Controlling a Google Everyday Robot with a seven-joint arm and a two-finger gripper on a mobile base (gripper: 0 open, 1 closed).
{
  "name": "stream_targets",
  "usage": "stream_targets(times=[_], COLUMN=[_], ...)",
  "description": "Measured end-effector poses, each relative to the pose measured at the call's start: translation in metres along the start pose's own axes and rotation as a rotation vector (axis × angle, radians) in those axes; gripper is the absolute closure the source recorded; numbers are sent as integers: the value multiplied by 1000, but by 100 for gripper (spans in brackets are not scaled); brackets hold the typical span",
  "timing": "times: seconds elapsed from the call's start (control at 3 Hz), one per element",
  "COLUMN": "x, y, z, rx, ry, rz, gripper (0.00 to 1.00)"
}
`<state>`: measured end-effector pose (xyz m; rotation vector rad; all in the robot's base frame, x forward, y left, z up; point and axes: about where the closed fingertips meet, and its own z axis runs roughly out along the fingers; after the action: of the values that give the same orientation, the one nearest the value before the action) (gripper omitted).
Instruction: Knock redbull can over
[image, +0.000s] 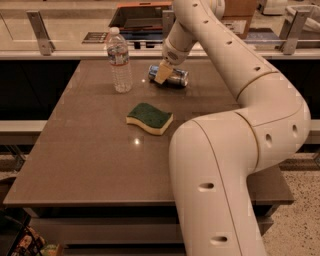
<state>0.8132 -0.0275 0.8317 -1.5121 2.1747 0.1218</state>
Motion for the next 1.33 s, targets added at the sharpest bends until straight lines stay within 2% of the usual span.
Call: stream_targets(times=[0.33, 1.33], x=[0, 0], y=[1, 2], z=[3, 6], rx=[-5, -9], ry=[2, 4], rz=[1, 0], gripper=[82, 13])
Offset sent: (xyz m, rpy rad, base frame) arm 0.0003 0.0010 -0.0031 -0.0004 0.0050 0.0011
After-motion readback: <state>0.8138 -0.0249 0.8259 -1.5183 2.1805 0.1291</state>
